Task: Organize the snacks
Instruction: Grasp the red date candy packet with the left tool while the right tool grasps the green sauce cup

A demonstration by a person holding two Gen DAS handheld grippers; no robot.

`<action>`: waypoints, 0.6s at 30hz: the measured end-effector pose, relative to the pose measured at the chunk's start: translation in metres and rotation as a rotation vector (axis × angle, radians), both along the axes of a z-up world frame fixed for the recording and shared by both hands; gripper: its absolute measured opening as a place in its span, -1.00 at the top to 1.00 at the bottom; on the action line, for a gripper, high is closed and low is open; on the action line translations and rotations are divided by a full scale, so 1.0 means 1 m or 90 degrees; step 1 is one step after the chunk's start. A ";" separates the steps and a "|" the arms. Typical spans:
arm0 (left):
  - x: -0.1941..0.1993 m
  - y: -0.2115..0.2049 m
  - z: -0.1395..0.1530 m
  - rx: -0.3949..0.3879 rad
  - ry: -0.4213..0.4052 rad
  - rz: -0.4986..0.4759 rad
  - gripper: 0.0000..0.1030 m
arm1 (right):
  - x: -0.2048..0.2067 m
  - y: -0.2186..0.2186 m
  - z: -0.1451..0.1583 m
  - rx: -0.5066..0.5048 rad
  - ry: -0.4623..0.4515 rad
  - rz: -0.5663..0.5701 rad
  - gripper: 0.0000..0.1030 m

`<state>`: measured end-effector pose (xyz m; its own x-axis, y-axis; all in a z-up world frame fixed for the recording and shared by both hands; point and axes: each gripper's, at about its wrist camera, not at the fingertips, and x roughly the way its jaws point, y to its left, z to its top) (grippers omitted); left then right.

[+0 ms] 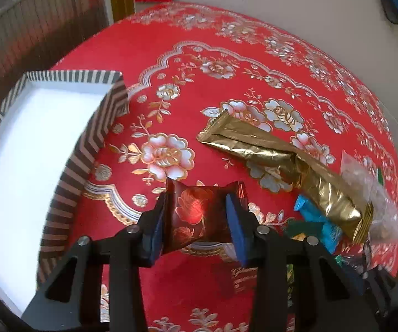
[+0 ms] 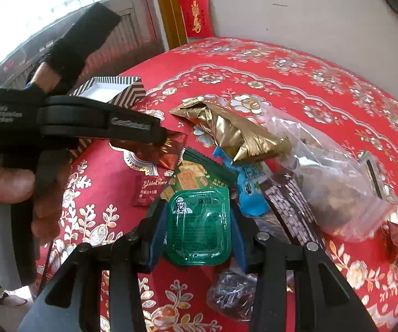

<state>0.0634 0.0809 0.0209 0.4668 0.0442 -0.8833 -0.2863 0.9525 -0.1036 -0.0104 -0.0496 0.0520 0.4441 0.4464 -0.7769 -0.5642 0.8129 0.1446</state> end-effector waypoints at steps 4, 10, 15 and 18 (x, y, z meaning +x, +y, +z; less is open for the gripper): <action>-0.006 0.004 0.001 -0.026 -0.007 -0.015 0.25 | -0.006 -0.006 0.003 0.014 -0.002 -0.019 0.18; -0.021 0.008 0.010 -0.043 -0.026 -0.035 0.39 | -0.017 -0.008 0.011 0.022 -0.013 -0.029 0.18; -0.029 0.009 0.017 -0.039 -0.039 -0.051 0.47 | -0.022 -0.003 0.010 0.019 -0.010 -0.030 0.18; -0.032 0.013 0.016 -0.048 -0.040 -0.056 0.48 | -0.027 0.000 0.011 0.017 -0.013 -0.027 0.18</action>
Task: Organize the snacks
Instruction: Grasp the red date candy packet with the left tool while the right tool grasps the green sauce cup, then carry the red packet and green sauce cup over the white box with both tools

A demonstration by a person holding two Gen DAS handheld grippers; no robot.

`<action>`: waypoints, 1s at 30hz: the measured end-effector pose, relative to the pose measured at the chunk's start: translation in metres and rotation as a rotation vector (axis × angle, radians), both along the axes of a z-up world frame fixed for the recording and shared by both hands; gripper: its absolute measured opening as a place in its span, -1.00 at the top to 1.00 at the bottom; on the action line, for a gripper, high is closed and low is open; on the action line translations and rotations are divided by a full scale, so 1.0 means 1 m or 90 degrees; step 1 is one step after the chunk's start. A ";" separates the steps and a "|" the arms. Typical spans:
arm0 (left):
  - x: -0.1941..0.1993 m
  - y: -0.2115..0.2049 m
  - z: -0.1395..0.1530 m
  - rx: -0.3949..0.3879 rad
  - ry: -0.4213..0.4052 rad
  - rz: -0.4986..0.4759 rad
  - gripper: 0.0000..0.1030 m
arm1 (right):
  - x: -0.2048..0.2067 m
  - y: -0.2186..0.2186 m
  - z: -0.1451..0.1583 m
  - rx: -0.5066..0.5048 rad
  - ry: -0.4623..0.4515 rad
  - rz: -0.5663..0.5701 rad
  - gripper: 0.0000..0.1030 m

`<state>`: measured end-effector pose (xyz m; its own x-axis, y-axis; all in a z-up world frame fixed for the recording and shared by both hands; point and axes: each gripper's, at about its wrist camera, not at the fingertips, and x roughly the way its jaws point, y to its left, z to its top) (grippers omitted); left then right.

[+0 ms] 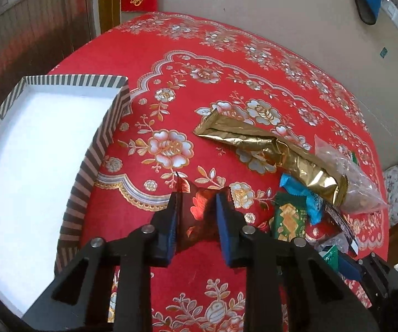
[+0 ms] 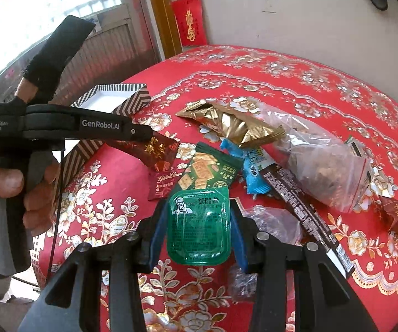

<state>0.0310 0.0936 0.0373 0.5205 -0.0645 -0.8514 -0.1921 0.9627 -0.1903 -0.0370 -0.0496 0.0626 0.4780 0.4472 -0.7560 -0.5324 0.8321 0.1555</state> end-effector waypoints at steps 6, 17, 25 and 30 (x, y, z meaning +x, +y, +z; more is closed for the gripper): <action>-0.001 0.000 -0.002 0.002 0.006 -0.024 0.46 | -0.003 0.001 0.000 0.009 0.003 -0.004 0.18; 0.003 0.004 -0.021 -0.052 0.043 -0.015 -0.39 | -0.003 -0.001 -0.001 0.023 0.011 -0.009 0.18; 0.014 -0.006 -0.023 -0.003 0.050 -0.040 -0.54 | -0.002 -0.002 0.000 0.031 0.013 -0.010 0.18; 0.018 -0.020 -0.026 0.056 0.054 -0.049 -0.55 | -0.002 -0.001 0.000 0.032 0.016 -0.008 0.18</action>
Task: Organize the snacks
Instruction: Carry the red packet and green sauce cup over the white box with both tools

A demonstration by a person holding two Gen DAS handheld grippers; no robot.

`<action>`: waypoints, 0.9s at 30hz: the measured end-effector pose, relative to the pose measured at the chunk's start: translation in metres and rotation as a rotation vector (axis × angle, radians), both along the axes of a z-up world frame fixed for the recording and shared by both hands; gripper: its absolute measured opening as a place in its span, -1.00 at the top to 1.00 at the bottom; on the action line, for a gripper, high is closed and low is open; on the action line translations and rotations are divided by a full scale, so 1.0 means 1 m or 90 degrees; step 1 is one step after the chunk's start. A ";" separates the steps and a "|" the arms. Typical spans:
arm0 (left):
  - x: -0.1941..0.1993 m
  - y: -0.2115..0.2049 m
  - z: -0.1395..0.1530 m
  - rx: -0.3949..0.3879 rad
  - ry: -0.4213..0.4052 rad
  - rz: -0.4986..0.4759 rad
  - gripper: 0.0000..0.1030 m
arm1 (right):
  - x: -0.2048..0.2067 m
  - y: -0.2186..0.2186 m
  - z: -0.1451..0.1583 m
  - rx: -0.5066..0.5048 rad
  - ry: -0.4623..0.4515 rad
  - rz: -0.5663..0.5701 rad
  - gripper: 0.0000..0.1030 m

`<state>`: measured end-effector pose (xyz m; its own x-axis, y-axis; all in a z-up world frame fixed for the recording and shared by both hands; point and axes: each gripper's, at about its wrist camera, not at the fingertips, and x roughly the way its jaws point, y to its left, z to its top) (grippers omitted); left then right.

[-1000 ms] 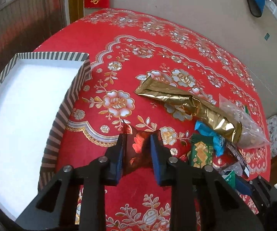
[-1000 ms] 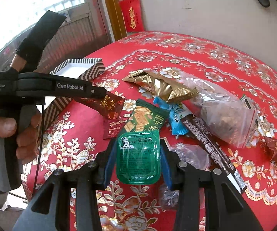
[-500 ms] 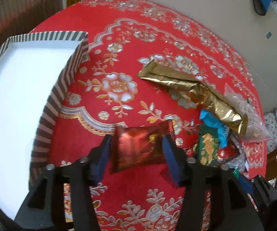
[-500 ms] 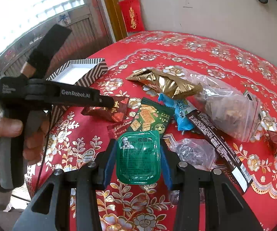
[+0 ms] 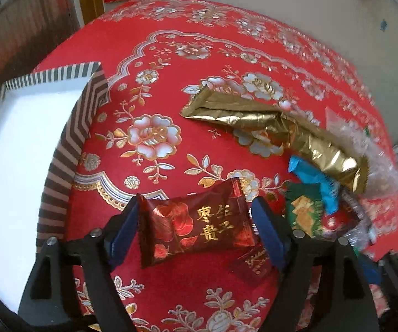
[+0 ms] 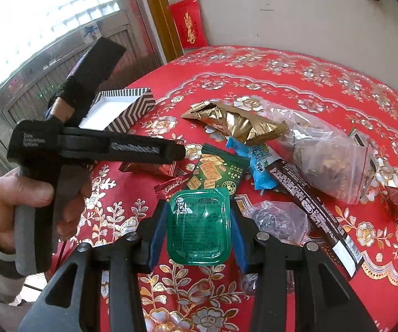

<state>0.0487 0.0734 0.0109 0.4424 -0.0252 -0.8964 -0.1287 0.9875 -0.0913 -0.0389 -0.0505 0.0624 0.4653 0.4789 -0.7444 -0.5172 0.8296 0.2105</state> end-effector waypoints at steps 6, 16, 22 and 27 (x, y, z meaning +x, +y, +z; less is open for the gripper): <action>-0.006 -0.003 -0.001 0.042 -0.024 -0.017 -0.25 | -0.002 0.001 -0.001 -0.006 -0.003 0.004 0.18; -0.023 0.015 0.015 0.021 -0.049 -0.003 0.02 | -0.007 0.009 0.008 -0.009 -0.021 0.009 0.18; -0.034 0.023 0.029 0.027 -0.076 0.002 0.04 | -0.008 0.020 0.014 -0.016 -0.030 0.016 0.18; -0.041 0.033 0.043 0.032 -0.097 0.005 0.04 | -0.007 0.031 0.020 -0.013 -0.037 0.022 0.18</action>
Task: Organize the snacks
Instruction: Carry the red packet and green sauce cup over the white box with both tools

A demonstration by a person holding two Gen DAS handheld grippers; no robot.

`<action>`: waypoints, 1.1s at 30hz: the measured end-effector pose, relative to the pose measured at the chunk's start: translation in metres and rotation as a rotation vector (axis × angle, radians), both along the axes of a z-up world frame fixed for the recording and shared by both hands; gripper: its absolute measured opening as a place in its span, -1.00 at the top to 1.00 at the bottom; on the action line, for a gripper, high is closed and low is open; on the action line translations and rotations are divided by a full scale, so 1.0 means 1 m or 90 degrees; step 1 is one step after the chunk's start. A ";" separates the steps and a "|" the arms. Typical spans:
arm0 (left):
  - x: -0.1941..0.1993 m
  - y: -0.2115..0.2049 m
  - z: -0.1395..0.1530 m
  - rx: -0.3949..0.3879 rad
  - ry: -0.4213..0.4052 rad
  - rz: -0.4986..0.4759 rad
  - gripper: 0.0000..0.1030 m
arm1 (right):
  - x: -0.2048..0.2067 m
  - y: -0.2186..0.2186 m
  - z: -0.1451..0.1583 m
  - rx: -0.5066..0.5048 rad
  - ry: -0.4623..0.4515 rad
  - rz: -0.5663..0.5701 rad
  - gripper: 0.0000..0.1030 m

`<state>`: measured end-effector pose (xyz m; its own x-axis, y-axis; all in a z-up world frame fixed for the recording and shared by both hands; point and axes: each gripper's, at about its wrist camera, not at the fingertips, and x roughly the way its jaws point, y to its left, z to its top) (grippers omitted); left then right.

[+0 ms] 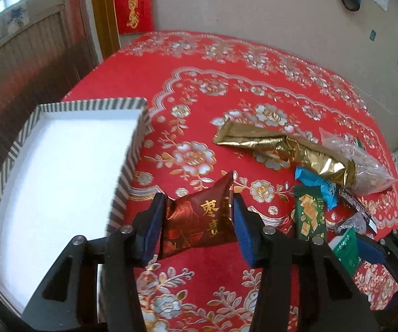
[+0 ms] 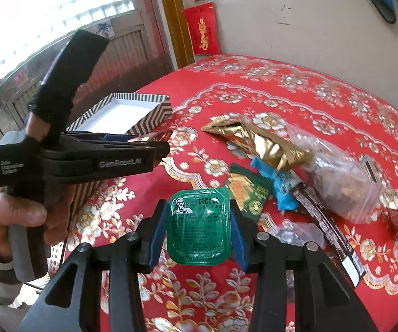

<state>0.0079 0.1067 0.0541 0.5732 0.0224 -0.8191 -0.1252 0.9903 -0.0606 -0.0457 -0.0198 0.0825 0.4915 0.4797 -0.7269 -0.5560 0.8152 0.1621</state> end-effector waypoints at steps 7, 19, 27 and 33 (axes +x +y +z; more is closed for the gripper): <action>-0.010 0.019 0.021 0.004 -0.028 0.009 0.04 | 0.010 0.020 0.012 0.001 -0.015 0.002 0.18; -0.018 0.079 0.043 0.025 -0.052 0.056 0.04 | 0.035 0.083 0.029 0.001 -0.037 0.053 0.18; -0.011 0.140 0.037 0.029 -0.036 0.113 0.04 | 0.055 0.148 0.030 -0.014 -0.037 0.107 0.18; 0.003 0.176 0.024 0.027 -0.014 0.147 0.04 | 0.071 0.188 0.017 -0.033 -0.025 0.134 0.18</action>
